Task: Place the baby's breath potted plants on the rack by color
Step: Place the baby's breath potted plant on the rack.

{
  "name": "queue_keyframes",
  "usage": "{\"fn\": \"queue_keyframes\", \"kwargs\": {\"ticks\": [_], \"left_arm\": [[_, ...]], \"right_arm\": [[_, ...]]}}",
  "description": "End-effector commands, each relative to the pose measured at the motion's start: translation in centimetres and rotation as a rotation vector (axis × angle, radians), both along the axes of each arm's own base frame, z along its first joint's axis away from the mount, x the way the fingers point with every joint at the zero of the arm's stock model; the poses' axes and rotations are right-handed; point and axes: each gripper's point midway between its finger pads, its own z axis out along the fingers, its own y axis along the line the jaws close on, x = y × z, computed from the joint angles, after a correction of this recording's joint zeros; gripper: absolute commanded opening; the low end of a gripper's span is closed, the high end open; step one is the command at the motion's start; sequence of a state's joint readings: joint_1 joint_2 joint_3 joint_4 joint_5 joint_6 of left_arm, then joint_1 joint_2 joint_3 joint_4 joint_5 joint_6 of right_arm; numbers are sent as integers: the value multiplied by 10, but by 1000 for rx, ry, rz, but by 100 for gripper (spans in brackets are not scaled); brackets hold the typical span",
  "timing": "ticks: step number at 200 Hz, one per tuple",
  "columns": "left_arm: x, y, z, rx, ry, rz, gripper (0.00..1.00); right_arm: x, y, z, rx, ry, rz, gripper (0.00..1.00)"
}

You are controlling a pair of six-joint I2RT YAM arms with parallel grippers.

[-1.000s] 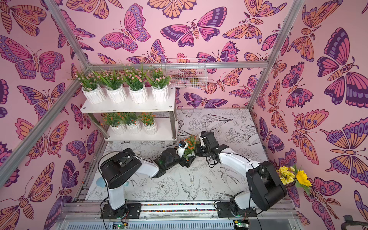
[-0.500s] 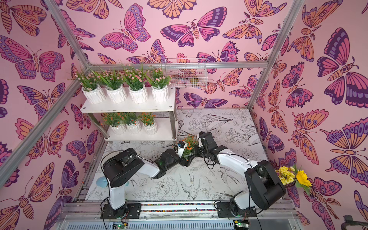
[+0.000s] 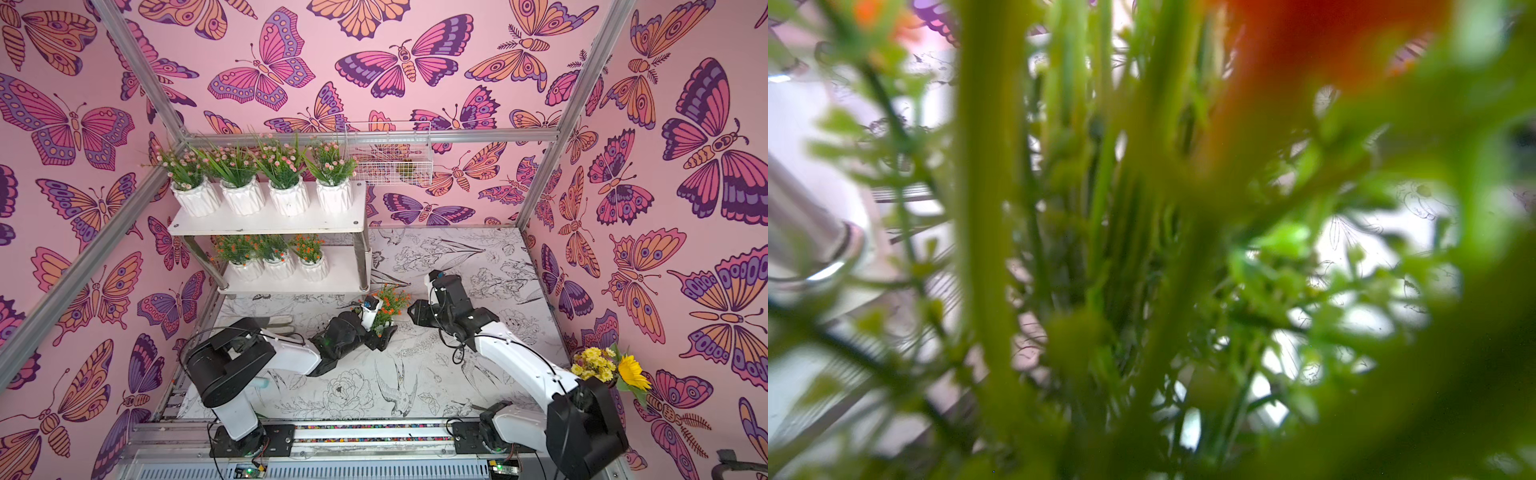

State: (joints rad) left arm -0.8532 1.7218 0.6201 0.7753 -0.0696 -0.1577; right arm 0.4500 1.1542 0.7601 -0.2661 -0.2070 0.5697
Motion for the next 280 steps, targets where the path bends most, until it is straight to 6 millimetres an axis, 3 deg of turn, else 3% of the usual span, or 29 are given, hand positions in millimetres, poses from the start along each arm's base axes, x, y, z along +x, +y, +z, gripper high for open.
{"fn": "queue_keyframes", "kwargs": {"ticks": [1, 45, 98, 146, 189, 280], "left_arm": [[10, 14, 34, -16, -69, 50, 70], [21, 47, 55, 25, -83, 129, 69], [39, 92, 72, 26, -108, 241, 69], [67, 122, 82, 12, -111, 329, 68], [92, 134, 89, -19, -128, 373, 68], [130, 130, 91, -74, -132, 394, 69]], "right_arm": [[-11, -27, -9, -70, 22, -53, 39], [-18, -44, -13, -79, 11, -96, 39], [-19, -45, -15, -80, 16, -98, 39], [-18, -42, -16, -78, 28, -87, 39], [-20, -39, -17, -80, 46, -67, 39], [-21, -40, -19, -86, 51, -62, 39]]}}
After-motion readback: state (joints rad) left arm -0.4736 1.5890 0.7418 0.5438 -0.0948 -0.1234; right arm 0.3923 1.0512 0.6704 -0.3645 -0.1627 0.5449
